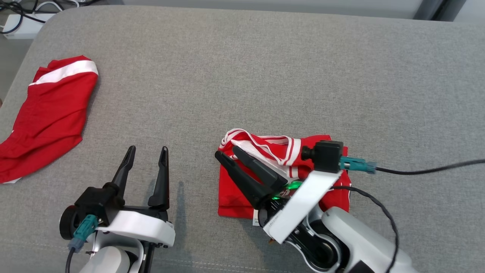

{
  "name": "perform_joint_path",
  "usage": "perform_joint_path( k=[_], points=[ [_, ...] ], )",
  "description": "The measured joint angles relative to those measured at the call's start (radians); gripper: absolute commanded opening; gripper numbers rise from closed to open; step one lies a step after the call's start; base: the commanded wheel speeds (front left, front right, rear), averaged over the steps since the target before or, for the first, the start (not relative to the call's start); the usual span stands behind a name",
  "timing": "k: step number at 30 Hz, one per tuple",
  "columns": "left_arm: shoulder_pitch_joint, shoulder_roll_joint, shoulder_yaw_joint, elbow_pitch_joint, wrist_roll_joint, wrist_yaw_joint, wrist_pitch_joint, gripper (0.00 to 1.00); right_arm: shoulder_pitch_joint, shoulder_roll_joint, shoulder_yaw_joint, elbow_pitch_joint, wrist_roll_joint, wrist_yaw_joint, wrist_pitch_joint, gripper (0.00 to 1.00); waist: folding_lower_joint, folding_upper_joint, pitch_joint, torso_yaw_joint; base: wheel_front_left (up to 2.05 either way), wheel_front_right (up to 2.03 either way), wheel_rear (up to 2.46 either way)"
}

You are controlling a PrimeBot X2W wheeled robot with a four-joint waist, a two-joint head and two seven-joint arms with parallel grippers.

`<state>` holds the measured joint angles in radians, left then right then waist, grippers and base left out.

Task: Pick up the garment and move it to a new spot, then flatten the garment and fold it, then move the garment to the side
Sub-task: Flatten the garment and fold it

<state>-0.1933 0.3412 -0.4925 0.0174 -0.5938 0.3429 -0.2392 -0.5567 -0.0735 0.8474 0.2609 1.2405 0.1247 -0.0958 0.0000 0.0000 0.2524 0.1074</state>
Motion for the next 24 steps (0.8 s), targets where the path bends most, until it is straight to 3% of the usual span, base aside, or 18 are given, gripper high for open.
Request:
perform_joint_path(
  k=[6, 11, 13, 19, 24],
  points=[
    [0.003, 0.022, 0.015, -0.006, -0.006, 0.002, 0.001, 1.00, 0.077, -0.126, -0.098, -0.239, -0.173, 0.000, -0.054, 1.00, 0.0000, 0.0000, -0.019, -0.015, 0.00, 0.00, 0.00],
    [0.021, 0.046, 0.031, -0.027, -0.007, 0.016, 0.012, 1.00, 0.182, -0.217, -0.318, -0.321, -0.363, 0.000, -0.122, 1.00, 0.0000, 0.0000, -0.038, -0.034, 0.00, 0.00, 0.00],
    [0.042, 0.061, 0.039, -0.045, -0.007, 0.028, 0.020, 1.00, 0.249, -0.243, -0.490, -0.324, -0.522, 0.000, -0.142, 1.00, 0.0000, 0.0000, -0.048, -0.045, 0.00, 0.00, 0.00],
    [0.055, 0.088, 0.055, -0.070, -0.008, 0.038, 0.028, 1.00, 0.378, -0.245, -0.717, -0.288, -0.779, 0.000, -0.153, 1.00, 0.0000, 0.0000, -0.067, -0.066, 0.00, 0.00, 0.00],
    [0.085, 0.095, 0.059, -0.071, -0.014, 0.046, 0.029, 1.00, 0.456, -0.221, -0.800, -0.209, -0.885, 0.001, -0.153, 1.00, 0.0000, 0.0000, -0.090, -0.080, 0.00, 0.00, 0.00]
  ],
)
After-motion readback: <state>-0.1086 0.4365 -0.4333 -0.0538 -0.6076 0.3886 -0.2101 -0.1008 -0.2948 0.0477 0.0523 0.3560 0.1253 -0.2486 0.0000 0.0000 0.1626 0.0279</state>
